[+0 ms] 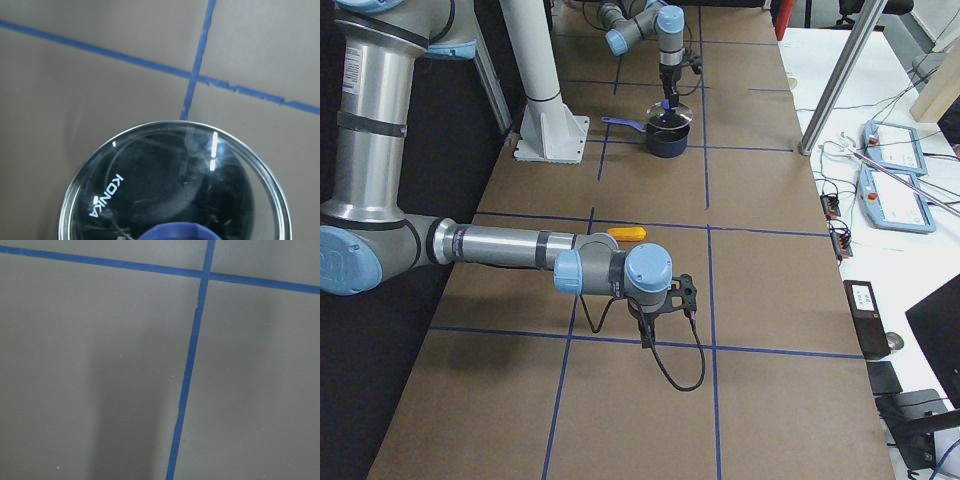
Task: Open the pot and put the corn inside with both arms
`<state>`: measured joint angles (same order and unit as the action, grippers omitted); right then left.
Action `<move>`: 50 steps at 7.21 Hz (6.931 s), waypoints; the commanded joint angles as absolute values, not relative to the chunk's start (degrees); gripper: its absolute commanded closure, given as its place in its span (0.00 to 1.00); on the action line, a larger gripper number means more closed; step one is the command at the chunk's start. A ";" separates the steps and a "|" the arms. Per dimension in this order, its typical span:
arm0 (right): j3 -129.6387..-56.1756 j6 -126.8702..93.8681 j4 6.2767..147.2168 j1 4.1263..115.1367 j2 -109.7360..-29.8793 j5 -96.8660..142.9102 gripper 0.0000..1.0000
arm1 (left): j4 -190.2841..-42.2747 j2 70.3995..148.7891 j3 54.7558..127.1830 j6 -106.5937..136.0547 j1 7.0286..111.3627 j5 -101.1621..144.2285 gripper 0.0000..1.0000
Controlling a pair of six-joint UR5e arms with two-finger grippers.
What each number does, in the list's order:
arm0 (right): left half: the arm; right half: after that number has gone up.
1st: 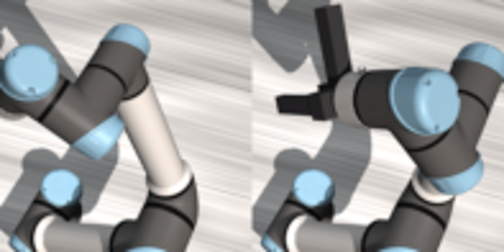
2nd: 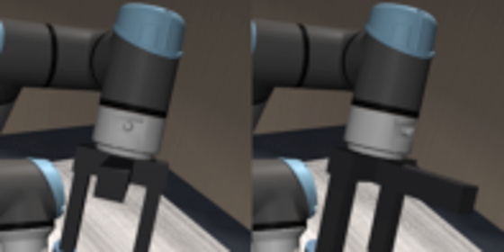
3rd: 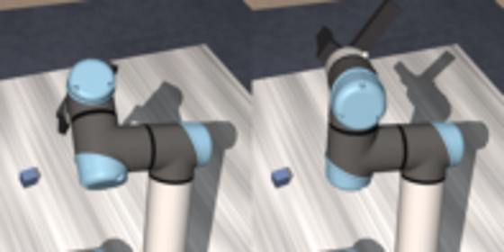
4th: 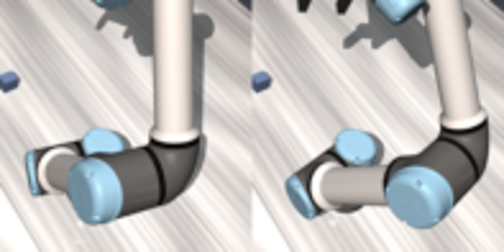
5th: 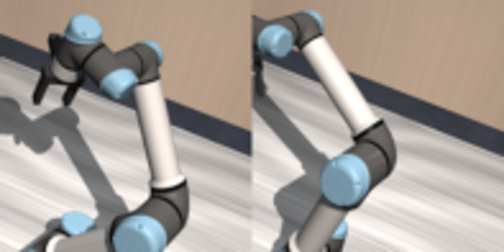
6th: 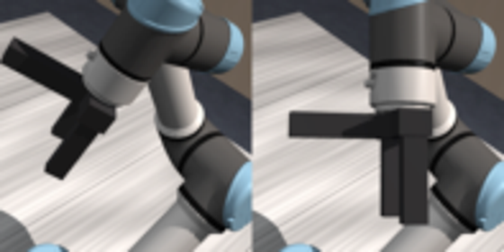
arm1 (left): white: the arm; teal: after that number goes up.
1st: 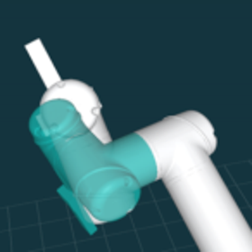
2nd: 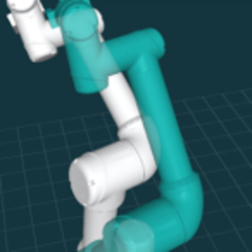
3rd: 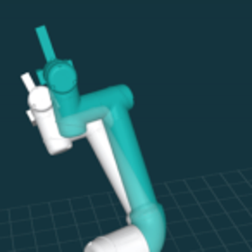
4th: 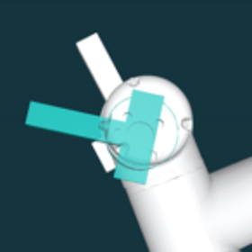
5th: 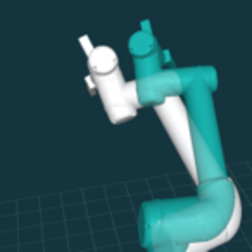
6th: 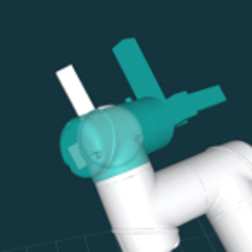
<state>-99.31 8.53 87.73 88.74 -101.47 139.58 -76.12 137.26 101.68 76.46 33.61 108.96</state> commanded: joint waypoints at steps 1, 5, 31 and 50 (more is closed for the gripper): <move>-99.58 8.53 87.54 88.51 -101.34 139.57 0.00 | -77.77 121.62 114.74 64.13 35.24 109.16 1.00; -99.41 8.44 85.26 88.07 -101.25 139.57 0.00 | -90.06 109.53 111.81 63.72 35.07 109.34 1.00; -111.43 -64.69 61.61 34.01 -98.35 112.94 1.00 | -88.68 88.00 122.44 26.98 62.60 126.52 0.00; -105.11 -70.04 89.47 43.72 -60.55 123.37 0.00 | -88.77 82.79 112.94 5.89 78.22 133.59 0.00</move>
<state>-96.04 -77.14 89.30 38.41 -50.73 118.94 -88.70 82.95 113.03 6.14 78.22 133.67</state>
